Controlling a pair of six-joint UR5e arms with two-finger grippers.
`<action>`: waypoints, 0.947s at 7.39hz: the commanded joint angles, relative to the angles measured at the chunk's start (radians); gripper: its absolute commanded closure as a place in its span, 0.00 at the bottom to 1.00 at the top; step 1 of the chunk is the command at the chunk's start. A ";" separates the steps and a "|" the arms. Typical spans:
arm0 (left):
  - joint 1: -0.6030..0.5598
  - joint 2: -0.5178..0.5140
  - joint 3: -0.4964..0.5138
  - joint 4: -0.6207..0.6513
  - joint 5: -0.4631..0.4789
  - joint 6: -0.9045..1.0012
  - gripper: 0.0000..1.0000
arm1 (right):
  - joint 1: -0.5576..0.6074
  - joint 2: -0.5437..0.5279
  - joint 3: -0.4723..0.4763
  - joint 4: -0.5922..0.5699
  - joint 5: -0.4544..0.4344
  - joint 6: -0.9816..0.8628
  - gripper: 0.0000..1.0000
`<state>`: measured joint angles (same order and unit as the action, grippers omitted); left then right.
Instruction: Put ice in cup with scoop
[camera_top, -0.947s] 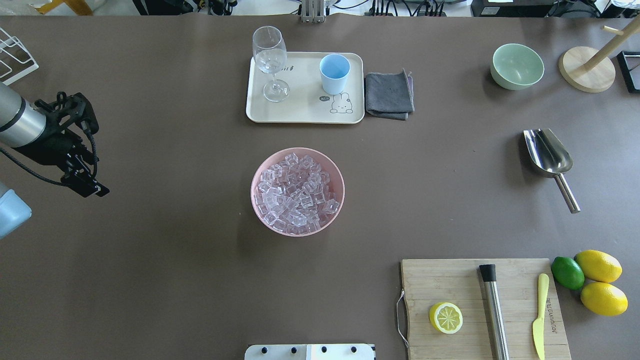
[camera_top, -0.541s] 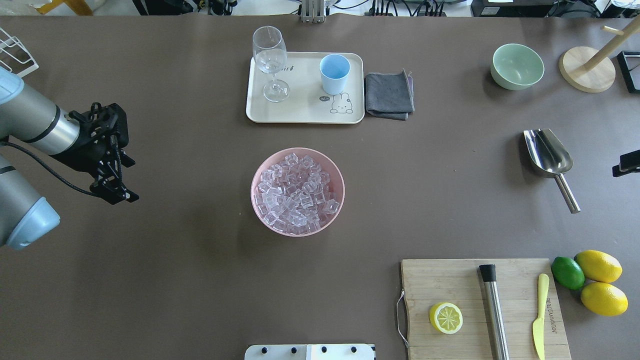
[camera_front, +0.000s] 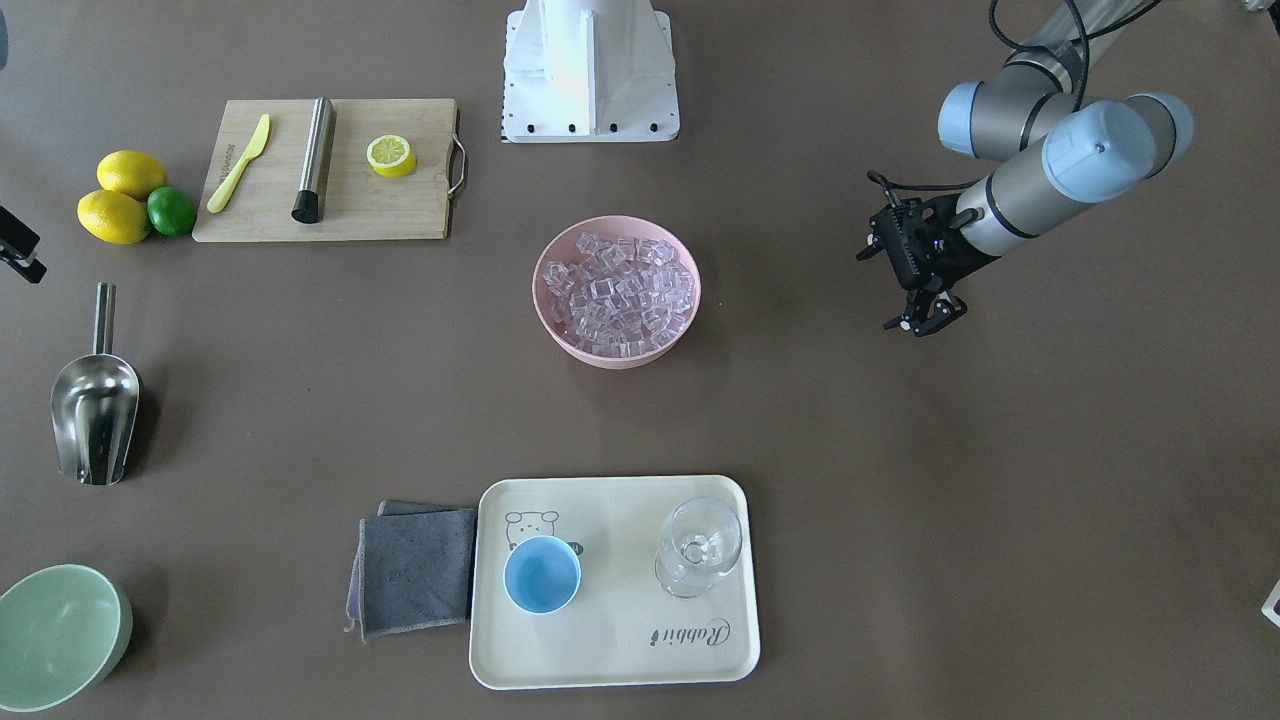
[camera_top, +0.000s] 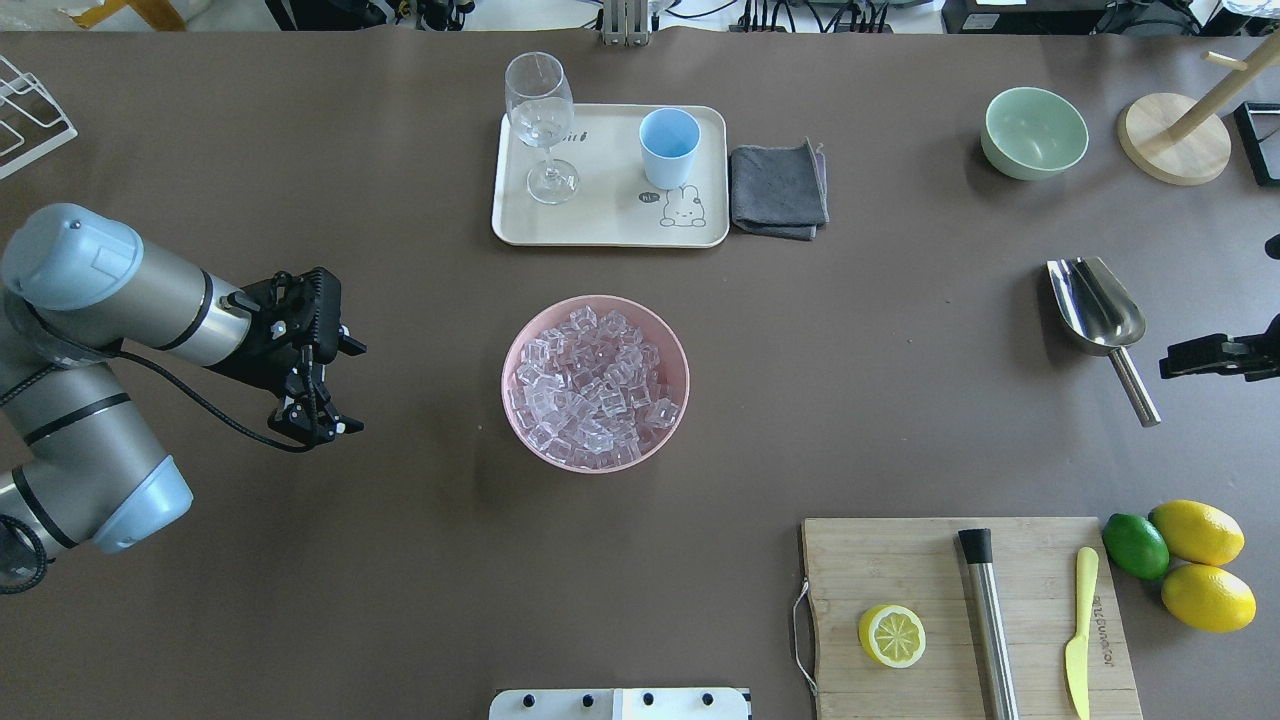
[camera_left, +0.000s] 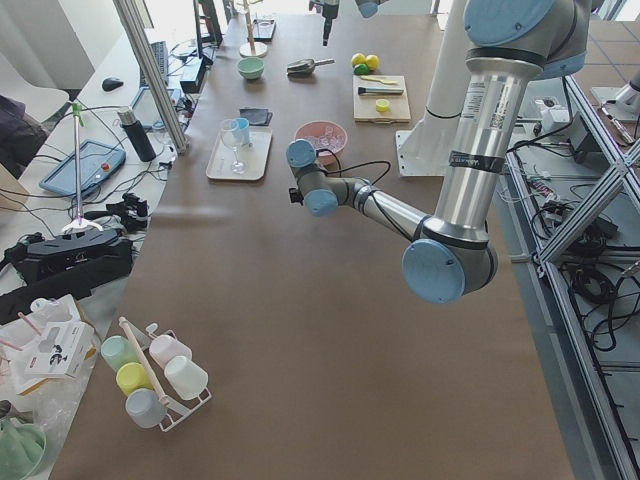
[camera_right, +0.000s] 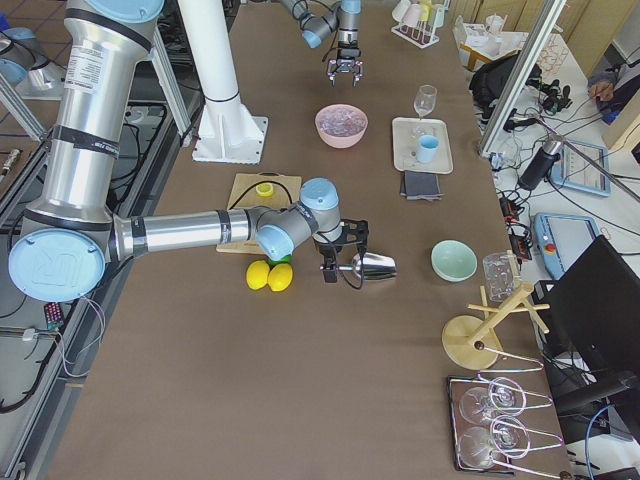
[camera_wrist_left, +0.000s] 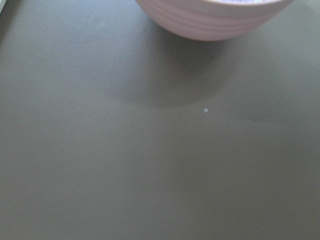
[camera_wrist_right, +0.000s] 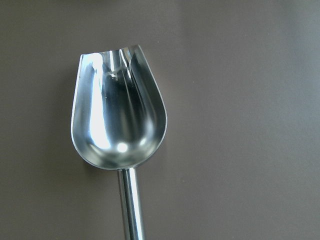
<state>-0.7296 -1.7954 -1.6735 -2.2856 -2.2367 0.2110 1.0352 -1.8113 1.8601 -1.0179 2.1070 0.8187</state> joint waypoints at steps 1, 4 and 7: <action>0.094 -0.039 0.006 -0.088 0.143 0.001 0.01 | -0.098 0.007 -0.010 0.036 -0.099 0.031 0.01; 0.127 -0.078 0.017 -0.077 0.183 0.001 0.01 | -0.176 0.006 -0.030 0.111 -0.180 0.119 0.02; 0.151 -0.099 0.029 -0.077 0.193 -0.001 0.01 | -0.179 0.000 -0.134 0.306 -0.173 0.188 0.20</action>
<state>-0.5901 -1.8789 -1.6560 -2.3629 -2.0484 0.2109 0.8588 -1.8071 1.7618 -0.7793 1.9304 0.9802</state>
